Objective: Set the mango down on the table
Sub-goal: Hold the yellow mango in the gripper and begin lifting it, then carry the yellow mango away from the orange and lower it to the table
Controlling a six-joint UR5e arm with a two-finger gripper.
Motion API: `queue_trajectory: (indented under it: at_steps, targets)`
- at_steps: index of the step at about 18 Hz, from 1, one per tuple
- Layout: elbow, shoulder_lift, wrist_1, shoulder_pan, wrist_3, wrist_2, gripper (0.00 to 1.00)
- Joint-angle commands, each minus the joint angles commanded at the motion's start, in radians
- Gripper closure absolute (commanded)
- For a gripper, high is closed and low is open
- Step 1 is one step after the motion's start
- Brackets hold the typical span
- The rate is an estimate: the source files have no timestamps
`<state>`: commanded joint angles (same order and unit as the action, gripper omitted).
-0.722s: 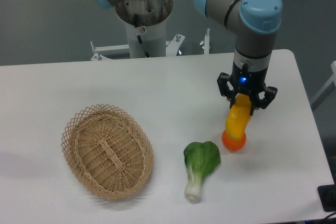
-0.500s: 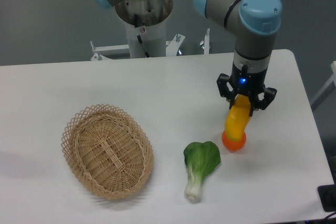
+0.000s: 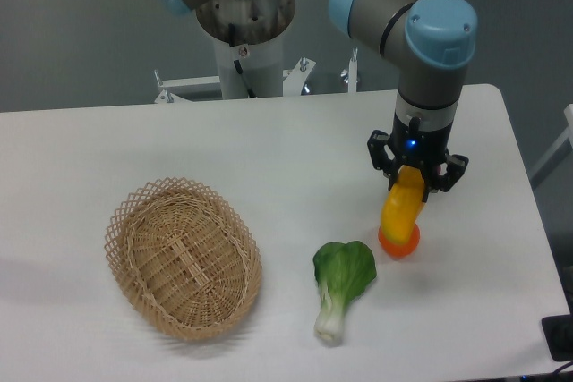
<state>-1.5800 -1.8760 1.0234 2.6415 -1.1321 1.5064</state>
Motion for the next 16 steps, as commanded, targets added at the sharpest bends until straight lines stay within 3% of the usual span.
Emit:
queue_trajectory:
  at_steps: [2,6,12,16]
  targets:
    - [-0.020,0.000,-0.022,-0.009,0.014,0.005,0.50]
    - [-0.136,0.017,-0.046,-0.012,-0.001,0.006,0.50]
    - [-0.276,0.037,-0.108,-0.028,-0.078,0.011,0.50]
    - [-0.350,0.043,-0.138,-0.069,-0.152,0.072,0.50]
